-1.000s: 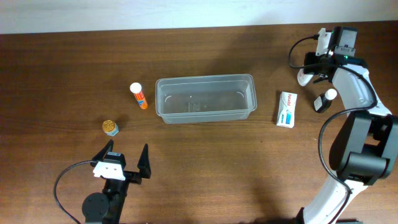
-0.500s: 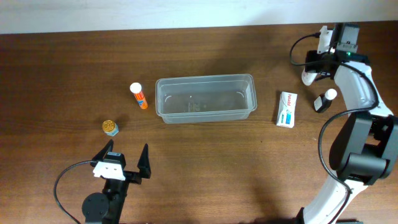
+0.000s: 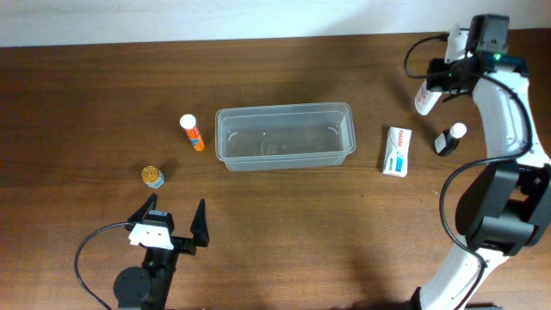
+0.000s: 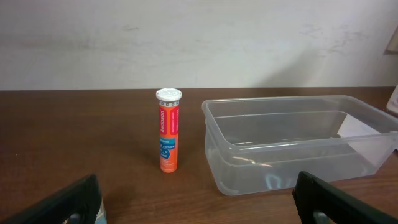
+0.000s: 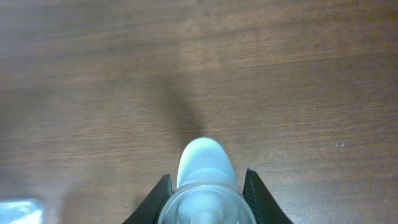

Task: Pack container
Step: 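Lift the spray bottle and carry it left over the container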

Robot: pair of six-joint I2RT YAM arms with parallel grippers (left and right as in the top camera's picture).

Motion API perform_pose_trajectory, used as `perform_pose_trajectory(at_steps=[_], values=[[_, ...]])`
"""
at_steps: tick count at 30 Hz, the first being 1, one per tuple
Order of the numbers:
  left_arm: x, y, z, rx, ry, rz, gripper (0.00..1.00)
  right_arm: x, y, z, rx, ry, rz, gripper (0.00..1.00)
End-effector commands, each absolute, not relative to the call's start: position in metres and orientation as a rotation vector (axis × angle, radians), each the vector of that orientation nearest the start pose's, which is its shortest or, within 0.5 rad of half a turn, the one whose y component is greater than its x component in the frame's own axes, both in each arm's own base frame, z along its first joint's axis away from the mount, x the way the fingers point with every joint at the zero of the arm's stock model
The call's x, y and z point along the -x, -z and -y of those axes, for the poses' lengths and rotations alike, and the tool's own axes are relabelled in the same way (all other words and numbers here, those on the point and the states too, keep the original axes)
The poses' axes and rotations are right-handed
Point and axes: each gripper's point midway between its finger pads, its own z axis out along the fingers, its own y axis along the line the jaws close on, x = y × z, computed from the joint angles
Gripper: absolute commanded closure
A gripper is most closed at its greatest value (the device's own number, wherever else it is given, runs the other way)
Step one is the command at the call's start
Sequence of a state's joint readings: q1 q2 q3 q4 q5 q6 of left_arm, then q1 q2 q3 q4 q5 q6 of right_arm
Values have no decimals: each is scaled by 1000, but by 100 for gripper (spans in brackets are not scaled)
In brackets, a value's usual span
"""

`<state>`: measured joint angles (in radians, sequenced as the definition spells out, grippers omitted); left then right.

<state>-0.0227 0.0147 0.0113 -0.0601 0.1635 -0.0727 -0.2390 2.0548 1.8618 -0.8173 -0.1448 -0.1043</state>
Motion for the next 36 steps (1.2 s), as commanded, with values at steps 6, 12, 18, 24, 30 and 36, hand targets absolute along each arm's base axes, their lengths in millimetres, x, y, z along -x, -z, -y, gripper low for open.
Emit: perform_pose_trajectory(at_steps=[6,12,18,24,30,36], values=[[-244,-161,31,-70,201,-1634,1,-496,-260,84,-124,-144,-2482,83],[-244,-161,31,-70,201,-1634,1,-471,-304,66,-94,-161,-2476,83],[-244,-161,31,-70,201,-1634,1,-435,-324,30,-59,-221,-2528,83],[-244,-161,31,-70,201,-1634,1,-397,-328,-14,34,-276,-2612,85],[-244,-161,31,-70,201,-1634,1,-382,-325,-54,76,-334,-2667,85],[-244,-161,31,-70,201,-1634,1,-384,-312,-94,119,-306,-2692,85]])
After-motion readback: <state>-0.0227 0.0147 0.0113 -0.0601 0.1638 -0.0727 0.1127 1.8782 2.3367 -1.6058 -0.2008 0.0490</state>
